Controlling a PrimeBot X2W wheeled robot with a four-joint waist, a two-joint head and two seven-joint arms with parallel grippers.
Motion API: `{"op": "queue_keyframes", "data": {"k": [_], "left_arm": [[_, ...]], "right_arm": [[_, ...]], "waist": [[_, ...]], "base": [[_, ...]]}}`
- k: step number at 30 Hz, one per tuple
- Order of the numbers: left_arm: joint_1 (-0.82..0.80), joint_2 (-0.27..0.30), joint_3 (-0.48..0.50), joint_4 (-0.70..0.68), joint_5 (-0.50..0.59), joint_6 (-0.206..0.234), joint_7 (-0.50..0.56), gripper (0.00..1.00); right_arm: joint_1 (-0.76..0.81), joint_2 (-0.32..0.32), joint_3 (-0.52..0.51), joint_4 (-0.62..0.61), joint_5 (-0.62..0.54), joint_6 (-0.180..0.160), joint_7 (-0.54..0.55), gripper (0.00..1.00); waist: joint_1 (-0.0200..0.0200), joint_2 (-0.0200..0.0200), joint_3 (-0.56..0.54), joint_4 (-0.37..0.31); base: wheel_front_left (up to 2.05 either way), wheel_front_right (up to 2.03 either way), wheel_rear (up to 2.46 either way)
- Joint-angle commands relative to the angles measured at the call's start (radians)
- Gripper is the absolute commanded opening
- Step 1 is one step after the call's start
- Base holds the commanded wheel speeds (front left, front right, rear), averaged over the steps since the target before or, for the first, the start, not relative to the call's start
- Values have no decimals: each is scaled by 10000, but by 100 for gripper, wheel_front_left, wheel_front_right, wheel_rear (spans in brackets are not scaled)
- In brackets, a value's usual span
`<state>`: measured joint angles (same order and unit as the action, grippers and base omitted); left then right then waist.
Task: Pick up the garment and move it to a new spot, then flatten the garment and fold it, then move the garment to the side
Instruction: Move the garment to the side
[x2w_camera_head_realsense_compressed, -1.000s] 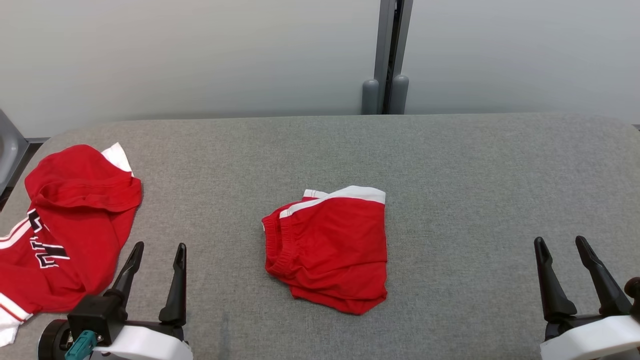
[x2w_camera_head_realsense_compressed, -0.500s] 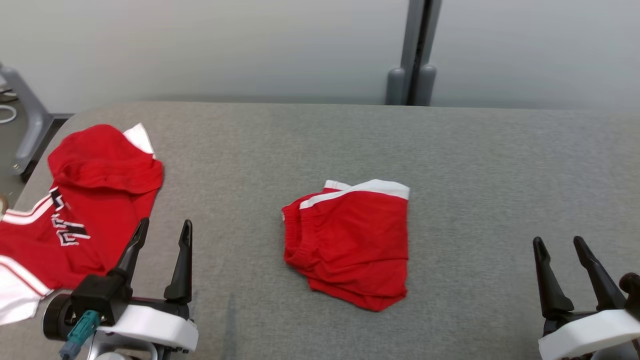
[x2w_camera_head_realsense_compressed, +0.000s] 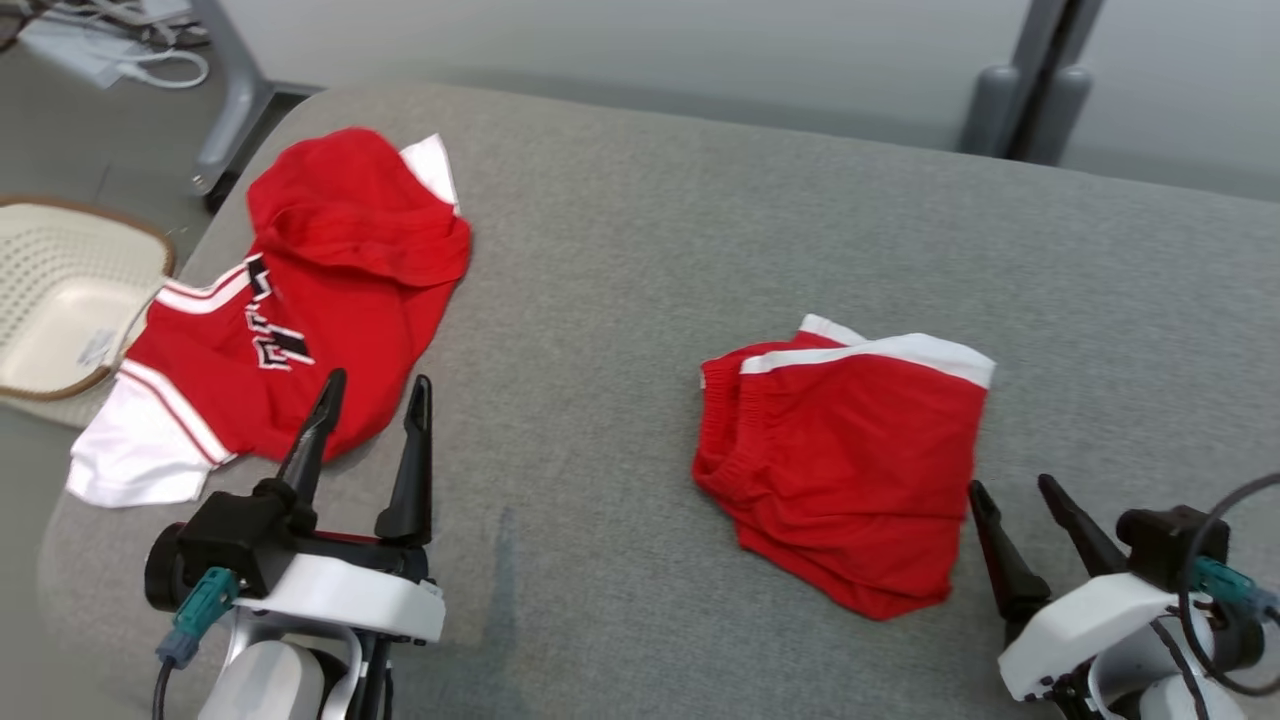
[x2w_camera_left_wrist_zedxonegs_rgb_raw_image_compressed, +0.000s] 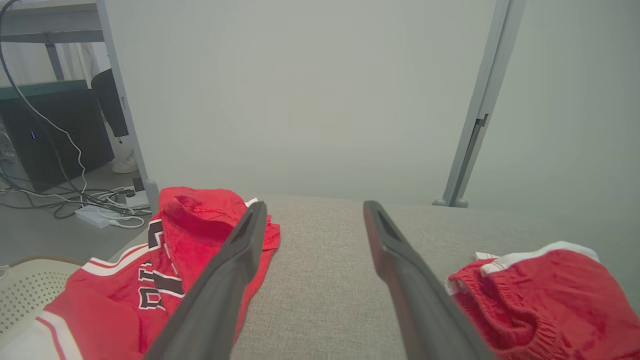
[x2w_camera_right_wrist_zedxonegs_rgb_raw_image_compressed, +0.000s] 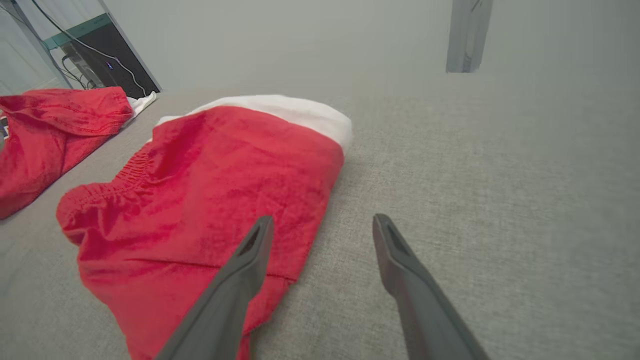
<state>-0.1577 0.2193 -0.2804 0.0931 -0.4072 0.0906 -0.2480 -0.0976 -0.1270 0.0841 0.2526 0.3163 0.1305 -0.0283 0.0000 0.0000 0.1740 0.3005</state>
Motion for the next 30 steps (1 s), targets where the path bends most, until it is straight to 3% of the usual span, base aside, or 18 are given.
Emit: {"op": "queue_keyframes", "data": {"k": [1,16,17,18,19,20,21,30], "left_arm": [[-252,-72,-22,86,-8,-79,-85,100],[-623,-391,170,603,322,-371,-150,100],[-636,-411,193,603,341,-394,-149,100],[-634,-432,219,601,375,-415,-150,100],[-613,-447,240,602,391,-438,-151,100],[-587,-470,275,602,423,-446,-150,100],[-571,-498,298,600,460,-443,-150,100],[-400,-509,506,634,635,-527,-152,100]], "right_arm": [[-297,-117,171,289,235,7,-86,100],[-1555,-728,1776,2597,1670,5,510,100],[-1573,-775,1906,2629,1804,7,618,95],[-1566,-814,2049,2640,1966,7,687,60],[-1553,-854,2198,2619,2108,7,738,44],[-1563,-900,2350,2570,2266,7,824,11],[-1564,-954,2483,2508,2443,8,862,0],[-1654,-1790,3063,1824,3176,2,1156,0]], "waist": [[0,0,368,440],[0,0,605,709],[0,0,611,688],[0,0,609,670],[0,0,607,649],[0,0,606,621],[0,0,595,595],[0,0,522,194]], "base": [[0,0,0],[0,0,0],[0,0,0],[0,0,0],[0,0,0],[0,0,0],[0,0,0],[0,0,0]]}}
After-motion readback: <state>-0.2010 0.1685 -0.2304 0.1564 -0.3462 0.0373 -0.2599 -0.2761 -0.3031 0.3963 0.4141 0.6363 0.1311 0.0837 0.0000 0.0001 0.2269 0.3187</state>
